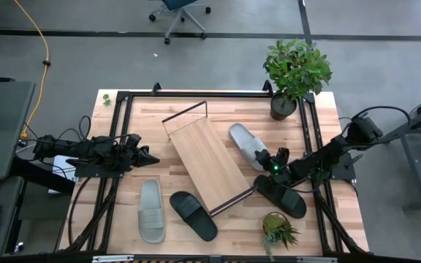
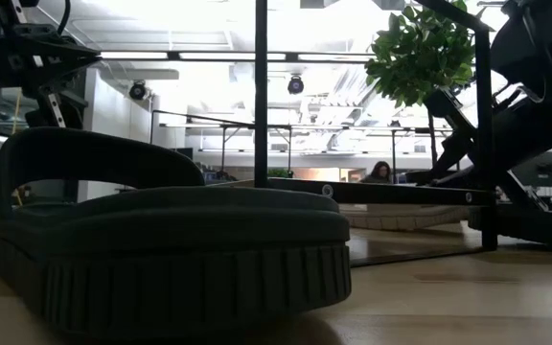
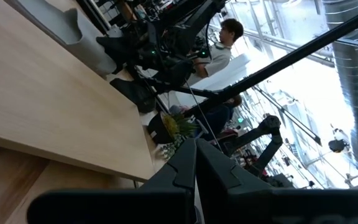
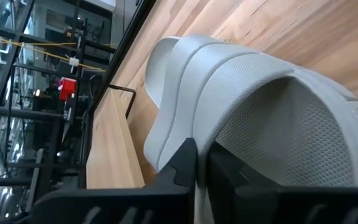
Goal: Pick and place slides into the shelf
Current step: Put the right gray slipper on the shelf
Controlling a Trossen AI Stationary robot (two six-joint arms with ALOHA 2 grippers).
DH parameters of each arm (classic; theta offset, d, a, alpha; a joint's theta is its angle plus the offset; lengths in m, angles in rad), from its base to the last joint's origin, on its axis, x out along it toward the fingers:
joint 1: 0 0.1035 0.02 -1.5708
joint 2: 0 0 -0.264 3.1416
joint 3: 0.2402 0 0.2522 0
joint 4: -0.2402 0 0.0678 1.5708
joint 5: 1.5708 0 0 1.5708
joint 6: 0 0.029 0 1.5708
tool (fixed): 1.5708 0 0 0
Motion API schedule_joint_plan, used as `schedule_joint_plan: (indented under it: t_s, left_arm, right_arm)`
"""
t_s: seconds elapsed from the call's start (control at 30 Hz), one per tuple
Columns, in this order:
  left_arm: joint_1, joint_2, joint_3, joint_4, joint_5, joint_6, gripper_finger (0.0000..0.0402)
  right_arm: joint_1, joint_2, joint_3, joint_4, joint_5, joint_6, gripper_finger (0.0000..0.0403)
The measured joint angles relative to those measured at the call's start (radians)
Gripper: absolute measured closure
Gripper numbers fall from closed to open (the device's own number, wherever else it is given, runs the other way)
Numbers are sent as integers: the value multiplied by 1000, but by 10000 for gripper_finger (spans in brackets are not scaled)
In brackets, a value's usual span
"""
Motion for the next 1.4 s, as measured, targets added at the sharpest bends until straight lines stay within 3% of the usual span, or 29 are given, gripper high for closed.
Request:
schedule_joint_plan:
  t_s: [0.43, 0.9, 1.4]
  left_arm:
    - [0, 0, 0, 0, 0, 0, 401]
    - [0, 0, 0, 0, 0, 0, 401]
    - [0, 0, 0, 0, -4, 4, 401]
  right_arm:
    - [0, -32, 0, 120, 78, -118, 401]
    - [0, -263, 5, 120, 83, -385, 402]
    - [-41, -510, 5, 120, -151, -689, 403]
